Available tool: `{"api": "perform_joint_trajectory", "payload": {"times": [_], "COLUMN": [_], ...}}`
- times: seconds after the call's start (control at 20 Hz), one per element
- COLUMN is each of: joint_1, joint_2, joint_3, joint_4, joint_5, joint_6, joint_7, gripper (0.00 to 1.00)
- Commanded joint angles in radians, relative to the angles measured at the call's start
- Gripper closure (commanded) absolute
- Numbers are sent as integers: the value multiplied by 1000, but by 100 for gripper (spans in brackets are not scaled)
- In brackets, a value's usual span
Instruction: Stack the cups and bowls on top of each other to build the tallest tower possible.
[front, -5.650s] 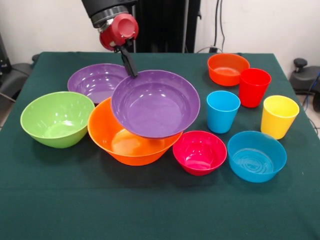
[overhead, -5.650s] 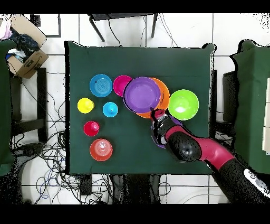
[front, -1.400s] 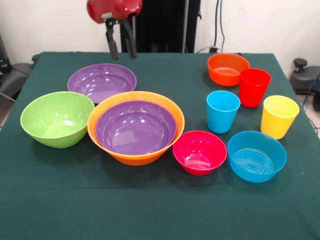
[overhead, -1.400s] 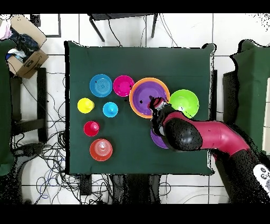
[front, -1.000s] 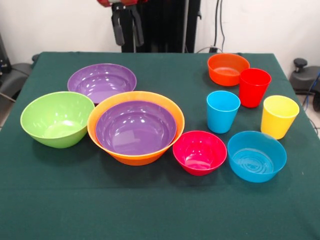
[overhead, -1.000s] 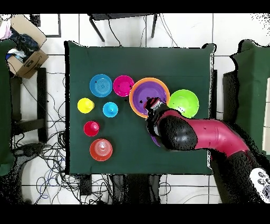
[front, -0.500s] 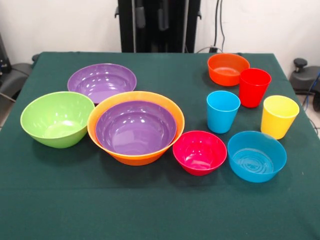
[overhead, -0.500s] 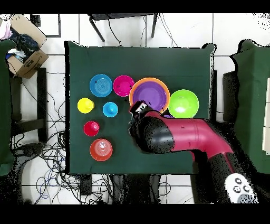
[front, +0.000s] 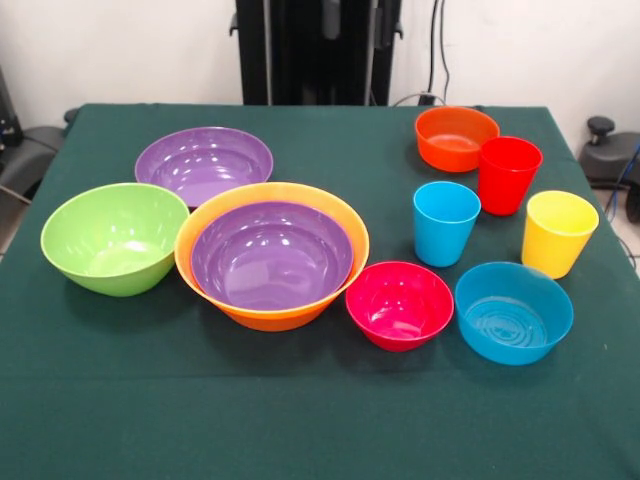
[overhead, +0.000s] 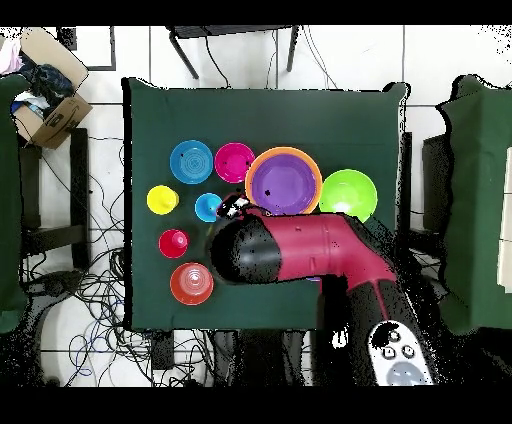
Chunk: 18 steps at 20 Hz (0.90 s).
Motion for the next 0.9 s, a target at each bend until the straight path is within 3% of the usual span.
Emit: {"api": "perform_joint_trajectory", "payload": {"times": [0.05, 0.3, 0.6, 0.9], "joint_1": [172, 259, 334, 345], "joint_2": [191, 326, 404, 515], "joint_3": [-181, -244, -296, -329], "joint_4": [-193, -308, -423, -522], "joint_5": [-34, 27, 98, 140], "joint_6": [133, 127, 206, 182], "joint_7": [346, 372, 410, 394], "gripper": [0, 0, 0, 0]}}
